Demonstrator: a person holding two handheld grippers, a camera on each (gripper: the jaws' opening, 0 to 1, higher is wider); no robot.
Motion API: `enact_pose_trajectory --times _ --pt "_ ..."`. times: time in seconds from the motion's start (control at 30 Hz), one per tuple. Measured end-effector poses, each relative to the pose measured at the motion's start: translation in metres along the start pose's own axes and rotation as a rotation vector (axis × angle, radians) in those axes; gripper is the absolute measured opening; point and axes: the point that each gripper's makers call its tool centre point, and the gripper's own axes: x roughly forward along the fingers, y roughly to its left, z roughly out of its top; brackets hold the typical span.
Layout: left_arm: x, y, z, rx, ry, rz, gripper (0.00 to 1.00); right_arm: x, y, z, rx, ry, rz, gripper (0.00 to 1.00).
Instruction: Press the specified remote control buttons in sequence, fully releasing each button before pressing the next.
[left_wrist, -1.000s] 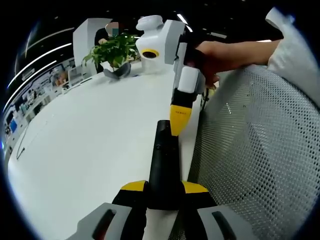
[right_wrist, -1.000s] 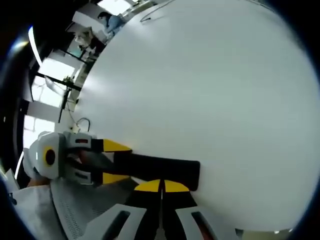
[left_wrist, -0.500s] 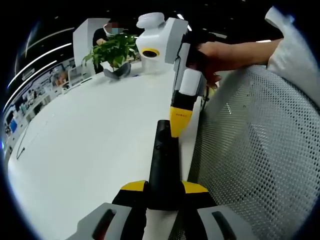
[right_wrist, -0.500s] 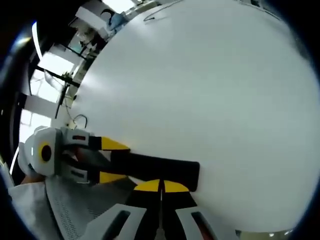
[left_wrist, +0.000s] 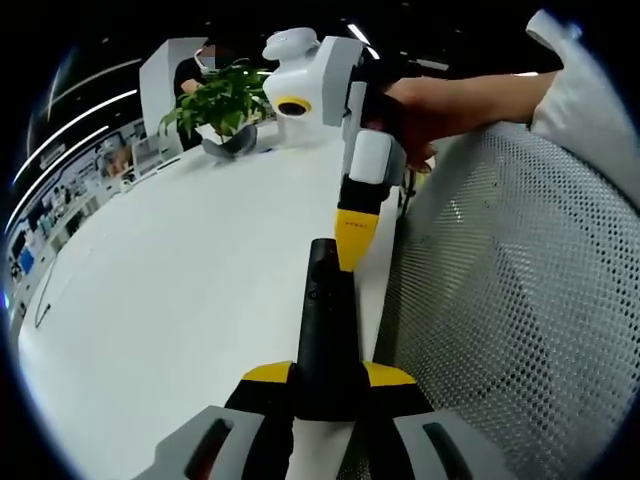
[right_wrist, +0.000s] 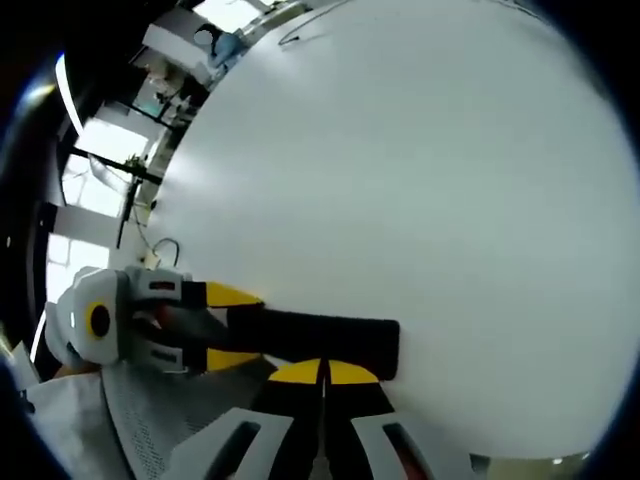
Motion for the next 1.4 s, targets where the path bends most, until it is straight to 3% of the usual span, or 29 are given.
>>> enact_pose_trajectory --times 0.2,0.43,1.4 --pt "0.0002 -0.0013 0.0003 -0.003 0.004 -0.005 0.24 -0.0017 -0.0008 0.0067 -0.019 -0.043 -0.013 0.00" --pt "0.0007 -0.0040 0.0006 -0.011 0.002 -0.019 0.24 0.0023 -0.0019 0.0055 -0.065 -0.033 -0.050 0.00" --pt "0.0016 -0.0036 0.0004 -0.002 -0.010 -0.018 0.25 0.0045 -0.0021 0.0079 -0.199 -0.039 -0.091 0.00"
